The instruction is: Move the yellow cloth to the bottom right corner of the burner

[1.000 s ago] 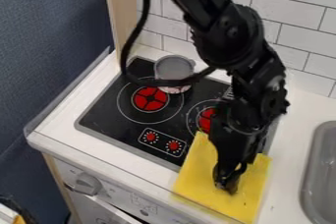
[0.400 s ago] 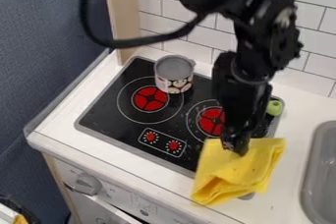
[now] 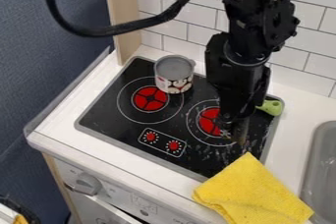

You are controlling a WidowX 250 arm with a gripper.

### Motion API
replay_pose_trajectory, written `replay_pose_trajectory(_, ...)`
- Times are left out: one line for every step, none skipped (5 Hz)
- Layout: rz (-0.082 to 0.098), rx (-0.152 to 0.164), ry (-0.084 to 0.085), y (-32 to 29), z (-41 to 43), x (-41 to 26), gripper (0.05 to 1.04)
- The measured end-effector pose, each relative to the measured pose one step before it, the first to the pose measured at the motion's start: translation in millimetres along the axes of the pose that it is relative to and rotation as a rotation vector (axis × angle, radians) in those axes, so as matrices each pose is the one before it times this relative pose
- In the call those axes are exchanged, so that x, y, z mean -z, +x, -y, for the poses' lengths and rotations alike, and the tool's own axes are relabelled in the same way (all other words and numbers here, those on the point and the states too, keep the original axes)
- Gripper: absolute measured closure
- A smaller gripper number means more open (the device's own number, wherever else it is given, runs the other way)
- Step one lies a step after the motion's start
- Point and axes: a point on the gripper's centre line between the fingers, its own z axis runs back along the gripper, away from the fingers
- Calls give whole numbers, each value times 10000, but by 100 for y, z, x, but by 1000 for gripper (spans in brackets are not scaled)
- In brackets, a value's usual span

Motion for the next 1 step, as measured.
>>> replay_pose_trajectory(-6,-1,-14,-18,48,-27,84)
